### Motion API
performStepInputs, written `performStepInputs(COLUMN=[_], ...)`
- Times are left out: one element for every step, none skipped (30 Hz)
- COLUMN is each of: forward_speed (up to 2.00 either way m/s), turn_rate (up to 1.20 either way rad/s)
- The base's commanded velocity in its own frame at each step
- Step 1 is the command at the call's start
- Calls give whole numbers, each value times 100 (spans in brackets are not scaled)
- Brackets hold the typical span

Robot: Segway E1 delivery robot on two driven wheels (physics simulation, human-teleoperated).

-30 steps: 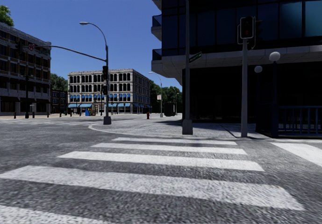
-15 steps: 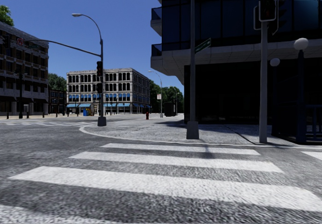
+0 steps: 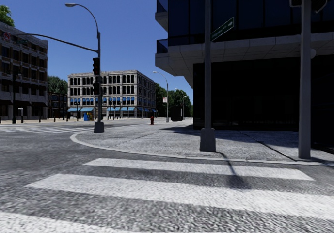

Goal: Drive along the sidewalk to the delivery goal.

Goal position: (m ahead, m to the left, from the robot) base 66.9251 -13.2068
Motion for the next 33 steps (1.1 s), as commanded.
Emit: performStepInputs(forward_speed=[200,200,200,200,200,200,200,200,200,200,200,200,200,200,200,200,200,200,200,200,200,200,200,200,200,200,200,200,200,200,200,200,200], turn_rate=[0,0,0,0,0,0,0,0,0,0,0,0,0,0,0,0,0,0,0,0,0,0,0,0,0,0,0,0,0,0,0,0,0])
